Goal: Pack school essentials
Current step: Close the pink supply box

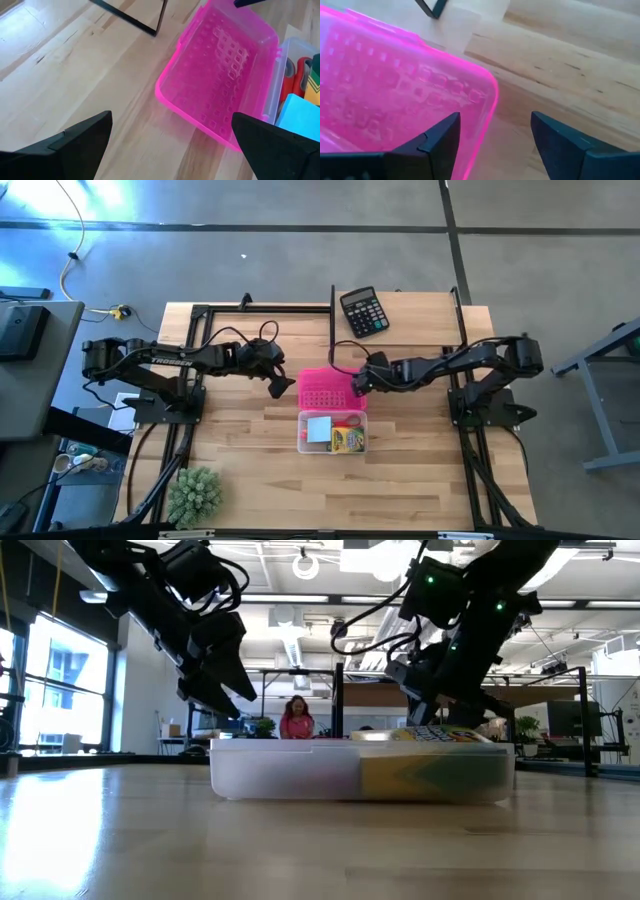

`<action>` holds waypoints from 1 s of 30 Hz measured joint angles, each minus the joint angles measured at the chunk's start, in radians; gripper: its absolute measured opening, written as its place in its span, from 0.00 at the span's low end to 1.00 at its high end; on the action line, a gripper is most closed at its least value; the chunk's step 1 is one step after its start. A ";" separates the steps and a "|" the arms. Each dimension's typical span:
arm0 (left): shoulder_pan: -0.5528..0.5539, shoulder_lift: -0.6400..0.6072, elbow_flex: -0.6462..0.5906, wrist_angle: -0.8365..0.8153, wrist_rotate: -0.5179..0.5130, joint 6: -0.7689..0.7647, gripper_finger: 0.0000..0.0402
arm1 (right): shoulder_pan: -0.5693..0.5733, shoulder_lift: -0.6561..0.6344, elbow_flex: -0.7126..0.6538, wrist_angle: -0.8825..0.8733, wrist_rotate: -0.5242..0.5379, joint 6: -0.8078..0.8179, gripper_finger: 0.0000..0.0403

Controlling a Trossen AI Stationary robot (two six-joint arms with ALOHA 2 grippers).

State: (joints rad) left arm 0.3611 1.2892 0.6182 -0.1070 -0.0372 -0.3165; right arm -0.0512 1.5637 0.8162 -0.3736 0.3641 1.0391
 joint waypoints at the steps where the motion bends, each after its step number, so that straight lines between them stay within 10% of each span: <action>1: 0.000 0.000 0.000 0.000 0.000 0.003 1.00 | -0.002 0.004 0.000 0.002 -0.004 0.000 0.57; 30: 0.000 0.000 0.000 0.000 0.000 0.006 1.00 | 0.001 0.056 0.000 0.074 0.017 0.012 0.08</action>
State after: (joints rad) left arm 0.3611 1.2892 0.6186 -0.1070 -0.0372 -0.3107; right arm -0.0506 1.6196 0.8165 -0.3001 0.3814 1.0508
